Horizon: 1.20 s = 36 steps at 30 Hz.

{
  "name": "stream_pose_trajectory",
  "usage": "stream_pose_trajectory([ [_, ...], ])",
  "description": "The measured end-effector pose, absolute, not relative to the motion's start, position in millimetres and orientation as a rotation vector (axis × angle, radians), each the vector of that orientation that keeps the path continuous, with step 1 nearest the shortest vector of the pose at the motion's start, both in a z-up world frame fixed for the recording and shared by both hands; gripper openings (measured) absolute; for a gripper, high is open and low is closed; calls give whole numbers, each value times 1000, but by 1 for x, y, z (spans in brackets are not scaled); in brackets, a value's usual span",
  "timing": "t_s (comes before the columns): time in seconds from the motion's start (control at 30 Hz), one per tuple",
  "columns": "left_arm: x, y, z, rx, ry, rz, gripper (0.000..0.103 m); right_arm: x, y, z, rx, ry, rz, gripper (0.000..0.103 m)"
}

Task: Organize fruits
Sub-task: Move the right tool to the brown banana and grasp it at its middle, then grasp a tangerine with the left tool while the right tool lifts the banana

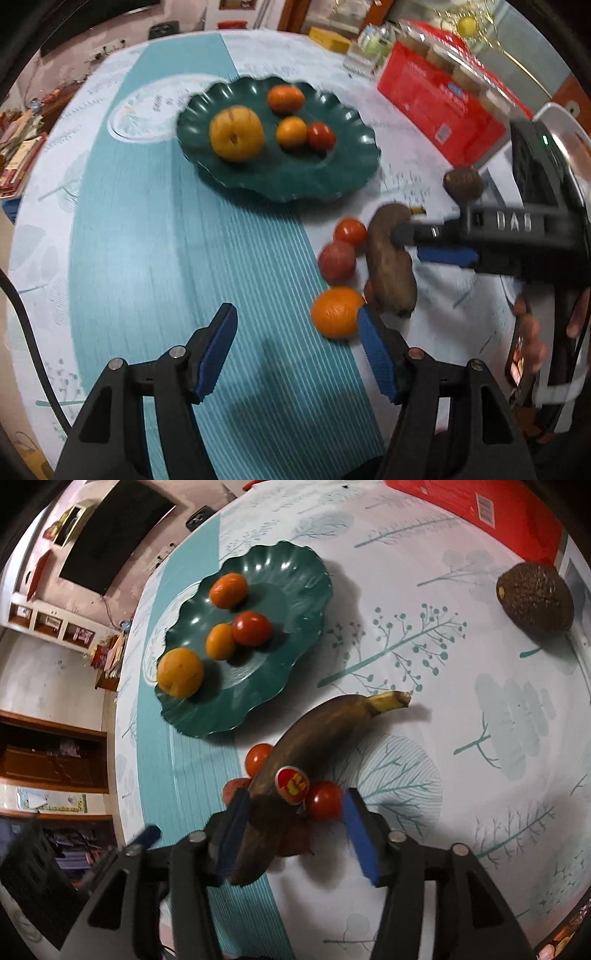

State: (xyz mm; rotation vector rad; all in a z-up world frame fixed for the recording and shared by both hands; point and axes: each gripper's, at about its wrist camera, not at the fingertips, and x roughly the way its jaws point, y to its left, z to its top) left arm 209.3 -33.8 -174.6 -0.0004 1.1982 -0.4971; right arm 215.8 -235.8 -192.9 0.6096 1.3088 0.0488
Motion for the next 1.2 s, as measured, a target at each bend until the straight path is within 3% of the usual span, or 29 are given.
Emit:
stream_pose_trajectory([
  [0.63, 218, -56, -209, 27, 1209, -627, 66, 243, -227, -214, 620, 1322, 77, 60],
  [0.77, 220, -61, -210, 31, 1192, -636, 57, 243, -224, -214, 588, 1332, 50, 54],
  [0.9, 221, -68, -211, 41, 1196, -659, 40, 246, -218, -213, 567, 1345, 24, 49],
  [1.2, 212, -66, -208, 72, 1204, -650, 38, 237, -217, -212, 602, 1322, 3, 42],
])
